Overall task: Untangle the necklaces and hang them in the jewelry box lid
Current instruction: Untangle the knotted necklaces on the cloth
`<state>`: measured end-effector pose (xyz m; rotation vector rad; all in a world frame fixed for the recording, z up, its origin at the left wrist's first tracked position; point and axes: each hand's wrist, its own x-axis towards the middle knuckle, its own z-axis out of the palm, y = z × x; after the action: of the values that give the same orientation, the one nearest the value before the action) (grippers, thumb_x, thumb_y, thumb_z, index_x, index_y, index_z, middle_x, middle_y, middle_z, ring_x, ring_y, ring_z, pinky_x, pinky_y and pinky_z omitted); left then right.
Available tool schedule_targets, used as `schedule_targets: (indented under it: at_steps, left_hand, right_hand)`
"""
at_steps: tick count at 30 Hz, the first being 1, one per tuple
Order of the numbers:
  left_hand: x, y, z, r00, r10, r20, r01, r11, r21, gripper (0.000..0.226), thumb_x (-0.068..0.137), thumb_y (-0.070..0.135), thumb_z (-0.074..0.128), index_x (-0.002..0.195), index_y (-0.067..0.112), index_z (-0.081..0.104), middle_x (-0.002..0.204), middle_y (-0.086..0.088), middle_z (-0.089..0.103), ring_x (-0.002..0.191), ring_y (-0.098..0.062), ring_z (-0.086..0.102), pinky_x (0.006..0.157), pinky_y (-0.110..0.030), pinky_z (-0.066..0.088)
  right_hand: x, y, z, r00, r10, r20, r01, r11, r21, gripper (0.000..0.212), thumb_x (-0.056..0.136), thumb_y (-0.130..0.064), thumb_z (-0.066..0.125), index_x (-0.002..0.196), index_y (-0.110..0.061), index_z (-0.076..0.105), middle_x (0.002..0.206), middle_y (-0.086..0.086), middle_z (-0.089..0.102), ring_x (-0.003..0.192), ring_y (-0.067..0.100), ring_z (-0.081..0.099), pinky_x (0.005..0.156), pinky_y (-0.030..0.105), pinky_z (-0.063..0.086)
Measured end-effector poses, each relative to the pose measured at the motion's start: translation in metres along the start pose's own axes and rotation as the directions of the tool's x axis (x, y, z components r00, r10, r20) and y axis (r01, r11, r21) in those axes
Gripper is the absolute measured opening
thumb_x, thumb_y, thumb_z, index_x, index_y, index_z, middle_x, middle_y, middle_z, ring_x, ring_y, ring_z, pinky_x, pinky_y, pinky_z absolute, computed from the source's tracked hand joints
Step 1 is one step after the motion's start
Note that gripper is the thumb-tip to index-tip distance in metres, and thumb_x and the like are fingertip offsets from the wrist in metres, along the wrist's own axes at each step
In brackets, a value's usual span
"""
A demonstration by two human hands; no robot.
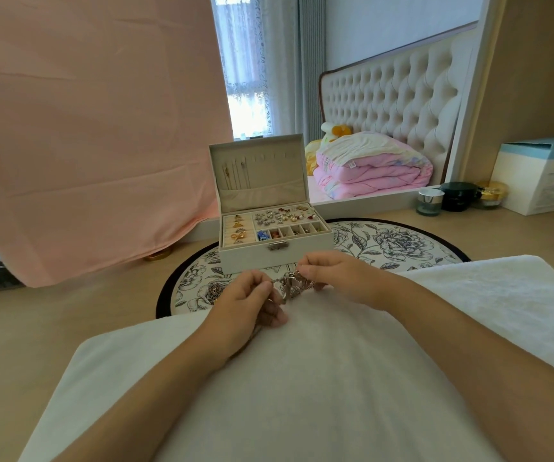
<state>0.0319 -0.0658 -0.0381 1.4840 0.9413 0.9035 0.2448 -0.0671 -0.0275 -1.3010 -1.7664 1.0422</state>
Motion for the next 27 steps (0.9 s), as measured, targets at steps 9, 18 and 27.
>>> schedule_targets:
  at_steps: [9, 18, 27]
  left_hand:
    - [0.002, 0.001, -0.014, 0.945, 0.327, 0.007, -0.27, 0.768, 0.581, 0.02, 0.101, 0.02, 0.055, 0.091, 0.037, 0.052, 0.086, 0.016, 0.057, 0.057, -0.006, 0.046, 0.058, -0.022, 0.039]
    - [-0.004, 0.003, -0.005, 0.931, 0.365, 0.0, -0.278, 0.71, 0.647, 0.01, 0.082, 0.046, 0.076, 0.081, 0.041, 0.068, 0.095, 0.02, 0.059, 0.072, 0.002, 0.051, 0.065, -0.019, 0.036]
    - [-0.001, 0.001, -0.003, 0.962, 0.261, -0.084, -0.201, 0.88, 0.429, 0.015, 0.094, 0.013, 0.061, 0.082, 0.022, 0.066, 0.09, 0.002, 0.07, 0.076, -0.004, 0.061, 0.07, -0.025, 0.048]
  right_hand:
    - [-0.004, -0.015, 0.012, 0.996, 0.048, 0.075, -0.061, 0.981, 0.184, 0.034, 0.104, -0.027, 0.042, 0.072, -0.016, 0.047, 0.067, 0.004, 0.04, 0.066, 0.021, 0.041, 0.076, 0.039, 0.04]
    - [-0.011, -0.02, 0.011, 0.997, -0.005, 0.077, 0.002, 0.999, 0.037, 0.033, 0.104, -0.034, 0.051, 0.073, -0.021, 0.056, 0.064, -0.005, 0.041, 0.062, 0.012, 0.037, 0.067, 0.03, 0.034]
    - [-0.008, -0.015, 0.006, 0.999, -0.026, 0.043, 0.033, 0.983, -0.18, 0.007, 0.091, -0.033, 0.073, 0.096, -0.03, 0.077, 0.073, -0.01, 0.063, 0.064, 0.007, 0.048, 0.065, 0.025, 0.04]
